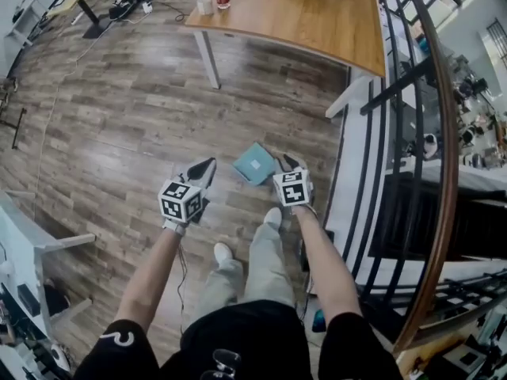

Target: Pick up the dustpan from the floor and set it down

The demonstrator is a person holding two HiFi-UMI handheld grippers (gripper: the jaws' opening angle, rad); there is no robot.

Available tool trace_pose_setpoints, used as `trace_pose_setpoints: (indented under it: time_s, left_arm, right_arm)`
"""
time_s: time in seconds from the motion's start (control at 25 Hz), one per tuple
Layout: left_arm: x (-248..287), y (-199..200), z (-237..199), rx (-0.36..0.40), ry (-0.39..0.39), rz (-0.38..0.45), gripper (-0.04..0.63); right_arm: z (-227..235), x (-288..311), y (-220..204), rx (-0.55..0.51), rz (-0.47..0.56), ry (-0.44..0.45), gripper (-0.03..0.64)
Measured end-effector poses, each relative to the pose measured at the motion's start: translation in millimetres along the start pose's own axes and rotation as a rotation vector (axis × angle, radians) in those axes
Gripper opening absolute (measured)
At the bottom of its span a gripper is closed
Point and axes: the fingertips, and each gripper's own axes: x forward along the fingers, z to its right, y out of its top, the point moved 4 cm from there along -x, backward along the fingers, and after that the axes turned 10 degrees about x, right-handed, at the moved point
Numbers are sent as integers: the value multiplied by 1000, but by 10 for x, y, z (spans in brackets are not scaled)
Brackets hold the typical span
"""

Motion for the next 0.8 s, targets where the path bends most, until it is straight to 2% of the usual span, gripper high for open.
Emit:
trace_pose_setpoints:
  time_s: [0.24, 0.56, 0.8]
  left_arm:
    - [-577, 424, 16, 16, 21, 65, -2]
    - [-1335, 672, 19, 22, 72, 123, -2]
    - [-1874, 809, 56, 49, 84, 161, -2]
  right_arm:
    - [-369, -667, 519, 25, 110, 33, 3]
    - [-995, -1483, 1152, -9, 298, 112, -3]
    - [-1493, -1925, 1301, -30, 348, 168, -5]
